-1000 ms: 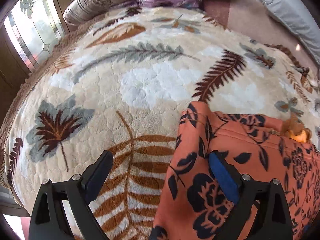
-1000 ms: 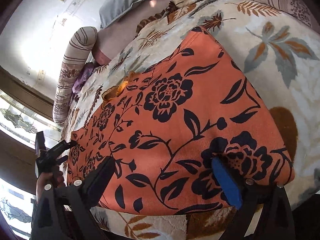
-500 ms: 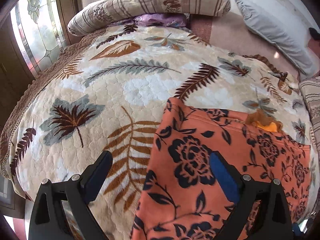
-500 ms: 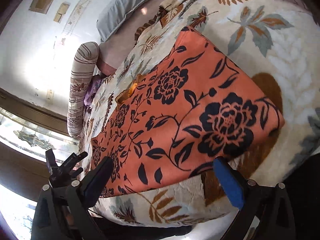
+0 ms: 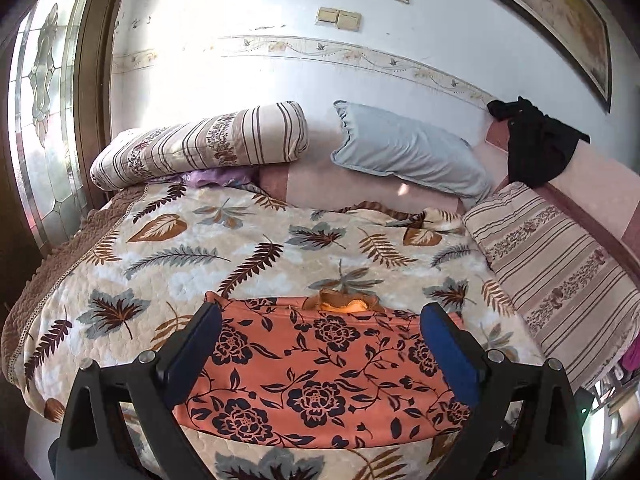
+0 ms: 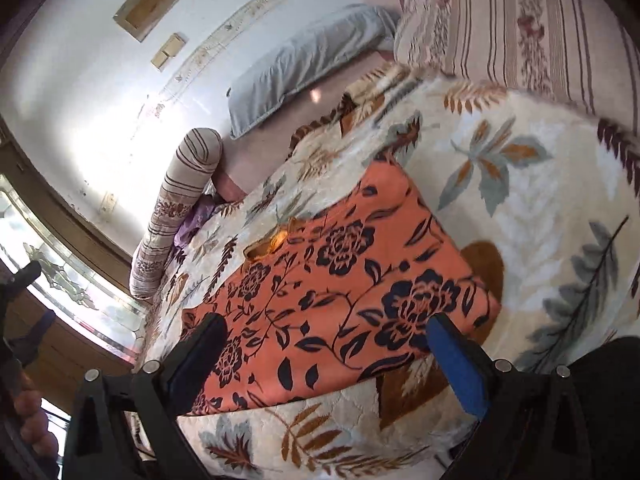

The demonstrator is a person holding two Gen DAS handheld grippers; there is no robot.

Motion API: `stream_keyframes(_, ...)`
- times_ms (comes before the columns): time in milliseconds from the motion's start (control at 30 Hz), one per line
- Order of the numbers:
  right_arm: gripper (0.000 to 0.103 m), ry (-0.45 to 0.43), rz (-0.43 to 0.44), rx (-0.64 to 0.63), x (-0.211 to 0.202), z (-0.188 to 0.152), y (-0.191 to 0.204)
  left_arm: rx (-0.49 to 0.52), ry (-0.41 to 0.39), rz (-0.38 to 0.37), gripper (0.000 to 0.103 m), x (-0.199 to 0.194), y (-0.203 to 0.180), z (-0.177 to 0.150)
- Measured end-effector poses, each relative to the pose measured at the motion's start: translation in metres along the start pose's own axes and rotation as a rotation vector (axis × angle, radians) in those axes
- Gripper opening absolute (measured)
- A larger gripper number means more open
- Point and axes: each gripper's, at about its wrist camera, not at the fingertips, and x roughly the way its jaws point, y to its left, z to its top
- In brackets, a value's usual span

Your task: Fold small clothes

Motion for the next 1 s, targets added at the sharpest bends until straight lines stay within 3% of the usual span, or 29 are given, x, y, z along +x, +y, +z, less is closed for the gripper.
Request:
stream_keyframes(167, 0.101, 0.181, 0.049, 0.282, 0.032, -0.01, -0.049, 0.048, 0.177, 0.136, 0.099, 0.093, 0.027, -0.062)
stream_keyframes(267, 0.101, 0.189, 0.077, 0.352, 0.044, -0.007, -0.062, 0.05, 0.31, 0.193, 0.099, 0.149, 0.047, -0.097)
stream_keyframes(367, 0.101, 0.174, 0.075, 0.405, 0.057, 0.005, -0.071, 0.022, 0.395, 0.199, 0.099, 0.18, 0.059, -0.115)
stream_keyframes(500, 0.098, 0.165, 0.087, 0.506, 0.072, 0.016, -0.084, 0.047, 0.385, 0.204, 0.099, 0.183, 0.053, -0.118)
stream_keyframes(533, 0.09, 0.141, 0.091, 0.475, 0.071, 0.021, -0.08, 0.036, 0.38, 0.185, 0.099, 0.179, 0.052, -0.116)
stream_keyframes(567, 0.07, 0.116, 0.078, 0.437, 0.069, 0.027, -0.075, 0.021, 0.367, 0.167, 0.099, 0.175, 0.05, -0.113)
stream_keyframes(600, 0.067, 0.111, 0.063, 0.421, 0.069, 0.031, -0.072, 0.012, 0.352, 0.152, 0.099, 0.171, 0.048, -0.109)
stream_keyframes(700, 0.067, 0.101, 0.02, 0.373, 0.074, 0.034, -0.066, 0.012, 0.3, 0.113, 0.099, 0.163, 0.037, -0.105)
stream_keyframes(767, 0.07, 0.118, -0.015, 0.365, 0.083, 0.026, -0.069, 0.044, 0.341, 0.108, 0.099, 0.175, 0.029, -0.111)
stream_keyframes(867, 0.071, 0.106, 0.01, 0.346, 0.085, 0.028, -0.067, 0.099, 0.385, 0.131, 0.099, 0.189, 0.019, -0.124)
stream_keyframes(900, 0.064, 0.11, 0.017, 0.311, 0.086, 0.032, -0.061, 0.097, 0.37, 0.131, 0.099, 0.187, 0.018, -0.122)
stream_keyframes(933, 0.023, 0.116, -0.003, 0.26, 0.085, 0.035, -0.053, 0.087, 0.361, 0.121, 0.099, 0.184, 0.018, -0.119)
stream_keyframes(967, 0.015, 0.109, -0.03, 0.206, 0.081, 0.039, -0.043, 0.08, 0.349, 0.11, 0.099, 0.181, 0.018, -0.115)
stream_keyframes(1000, 0.015, 0.08, -0.058, 0.165, 0.073, 0.042, -0.034, 0.081, 0.326, 0.107, 0.099, 0.177, 0.017, -0.112)
